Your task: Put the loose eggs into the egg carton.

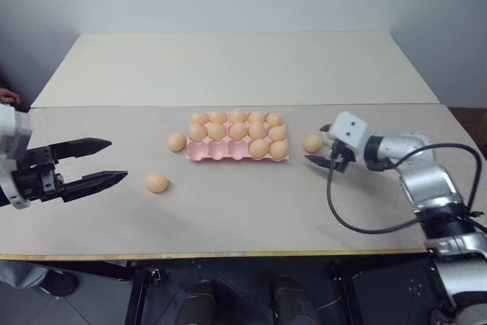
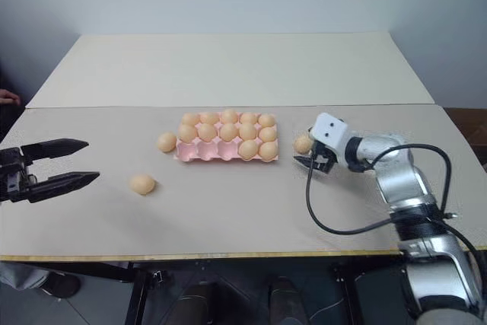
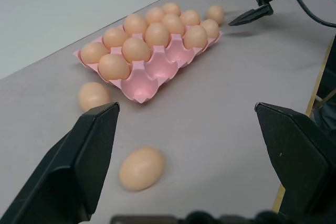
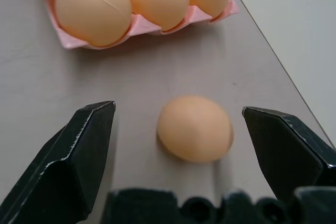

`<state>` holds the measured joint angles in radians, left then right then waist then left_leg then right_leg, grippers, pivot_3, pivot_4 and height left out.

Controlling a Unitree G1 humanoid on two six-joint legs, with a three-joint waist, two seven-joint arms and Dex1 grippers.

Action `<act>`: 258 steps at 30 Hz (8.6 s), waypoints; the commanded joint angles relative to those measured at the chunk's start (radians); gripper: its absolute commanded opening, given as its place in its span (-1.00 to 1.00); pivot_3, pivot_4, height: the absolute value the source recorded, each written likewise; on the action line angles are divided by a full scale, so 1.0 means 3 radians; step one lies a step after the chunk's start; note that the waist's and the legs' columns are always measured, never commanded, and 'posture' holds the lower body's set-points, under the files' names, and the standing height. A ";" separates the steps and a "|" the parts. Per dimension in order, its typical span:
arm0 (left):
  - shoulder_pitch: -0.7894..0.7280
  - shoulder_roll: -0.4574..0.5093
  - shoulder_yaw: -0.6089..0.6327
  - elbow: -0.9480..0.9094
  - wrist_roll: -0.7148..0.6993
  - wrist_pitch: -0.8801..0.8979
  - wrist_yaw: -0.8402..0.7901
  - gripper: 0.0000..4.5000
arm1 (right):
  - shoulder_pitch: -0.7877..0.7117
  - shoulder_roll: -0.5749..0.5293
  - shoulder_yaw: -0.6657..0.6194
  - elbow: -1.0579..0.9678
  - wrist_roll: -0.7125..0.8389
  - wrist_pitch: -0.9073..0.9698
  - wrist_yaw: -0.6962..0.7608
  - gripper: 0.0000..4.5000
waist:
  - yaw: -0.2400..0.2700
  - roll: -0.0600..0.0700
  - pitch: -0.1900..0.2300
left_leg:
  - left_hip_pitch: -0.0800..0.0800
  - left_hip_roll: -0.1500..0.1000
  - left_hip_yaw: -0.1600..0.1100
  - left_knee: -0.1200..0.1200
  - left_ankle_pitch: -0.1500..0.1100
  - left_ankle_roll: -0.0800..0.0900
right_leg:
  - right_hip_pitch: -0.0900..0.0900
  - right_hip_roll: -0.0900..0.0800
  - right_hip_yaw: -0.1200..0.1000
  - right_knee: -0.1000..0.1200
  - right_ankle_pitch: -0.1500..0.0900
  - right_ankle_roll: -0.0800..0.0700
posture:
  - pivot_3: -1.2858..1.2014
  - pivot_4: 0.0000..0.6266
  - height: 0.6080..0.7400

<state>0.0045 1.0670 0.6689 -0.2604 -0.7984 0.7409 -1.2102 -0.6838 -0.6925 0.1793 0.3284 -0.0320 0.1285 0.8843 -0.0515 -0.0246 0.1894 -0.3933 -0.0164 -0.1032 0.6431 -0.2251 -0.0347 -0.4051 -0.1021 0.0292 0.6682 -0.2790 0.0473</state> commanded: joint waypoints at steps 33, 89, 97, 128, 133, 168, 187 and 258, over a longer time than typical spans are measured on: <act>0.0159 -0.0040 0.0293 -0.0283 -0.0197 0.0012 0.0191 1.00 | -0.0616 0.1287 0.0487 -0.0710 -0.0214 0.0604 -0.0249 0.14 | -0.0052 0.0000 -0.0001 | 0.0009 0.0006 0.0000 0.0000 0.0000 0.0000 | -0.0001 0.0009 0.0007 0.0012 0.0001 -0.0001 | 0.03 -0.52 1.00; -0.0356 -0.0756 -0.1352 0.0595 0.1274 -0.1155 0.0689 1.00 | 0.1087 -0.0452 -0.1085 -0.2391 0.1715 0.1082 0.0784 0.99 | 0.0029 -0.0004 -0.0002 | 0.0013 0.0043 0.0030 0.0001 -0.0005 0.0001 | 0.0003 0.0043 0.0023 -0.0011 0.0017 -0.0015 | 0.03 -0.52 1.00; -0.0512 -0.0718 -0.1605 0.0819 0.1466 -0.1077 0.0699 0.47 | 0.1111 -0.0468 -0.1120 -0.2442 0.1737 0.1103 0.0731 1.00 | 0.0032 -0.0004 -0.0002 | 0.0013 0.0043 0.0030 0.0001 -0.0005 0.0001 | 0.0003 0.0043 0.0023 -0.0010 0.0018 -0.0015 | 0.03 -0.52 1.00; -0.1989 -0.1805 -0.2327 0.1378 0.1718 -0.1423 0.1198 -0.15 | 0.0947 -0.0369 -0.0873 -0.2381 0.1532 0.0979 0.0389 1.00 | 0.0078 -0.0009 -0.0006 | 0.0010 0.0038 0.0031 0.0012 -0.0005 0.0001 | 0.0005 0.0042 0.0025 -0.0011 0.0022 -0.0009 | 0.03 -0.52 1.00; -0.2041 -0.1770 -0.2331 0.1424 0.1676 -0.1382 0.1021 0.51 | 0.0945 -0.0353 -0.0869 -0.2395 0.1517 0.0984 0.0337 1.00 | 0.0079 -0.0009 -0.0006 | 0.0009 0.0038 0.0031 0.0012 -0.0005 0.0001 | 0.0005 0.0041 0.0024 -0.0012 0.0021 -0.0009 | 0.03 -0.52 1.00; -0.0289 -0.0510 -0.0378 0.0257 0.0712 -0.0819 0.0618 0.99 | 0.0913 -0.0496 -0.0988 -0.2119 0.1646 0.0946 0.0629 1.00 | 0.0039 -0.0007 -0.0005 | 0.0014 0.0043 0.0033 0.0007 -0.0005 0.0001 | 0.0005 0.0043 0.0027 -0.0013 0.0021 -0.0010 | 0.03 -0.52 1.00; -0.2384 -0.1507 -0.1963 0.2518 0.1916 -0.1096 0.1779 0.99 | 0.0744 -0.0470 -0.0964 -0.2184 0.1644 0.0968 0.0547 1.00 | 0.0031 -0.0011 -0.0006 | 0.0006 0.0040 0.0034 0.0013 -0.0005 0.0001 | -0.0001 0.0043 0.0027 -0.0010 0.0023 -0.0009 | 0.03 -0.52 1.00; -0.0572 0.0026 -0.0375 0.0309 0.0595 -0.0400 -0.0136 1.00 | 0.1117 -0.0568 -0.1275 -0.2095 0.1849 0.0933 0.0658 1.00 | 0.0052 -0.0010 -0.0005 | 0.0009 0.0043 0.0036 0.0016 -0.0005 0.0002 | 0.0005 0.0042 0.0029 -0.0013 0.0023 -0.0007 | 0.03 -0.52 1.00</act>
<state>-0.1798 1.0734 0.5043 -0.1001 -0.5817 0.5968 -1.2641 -0.3507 -0.8615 -0.1682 -0.2830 0.4955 0.4243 1.0812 -0.0359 -0.0276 0.1878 -0.3905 -0.0035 -0.0921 0.6480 -0.2267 -0.0342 -0.4036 -0.0894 0.0380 0.6643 -0.2720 0.0453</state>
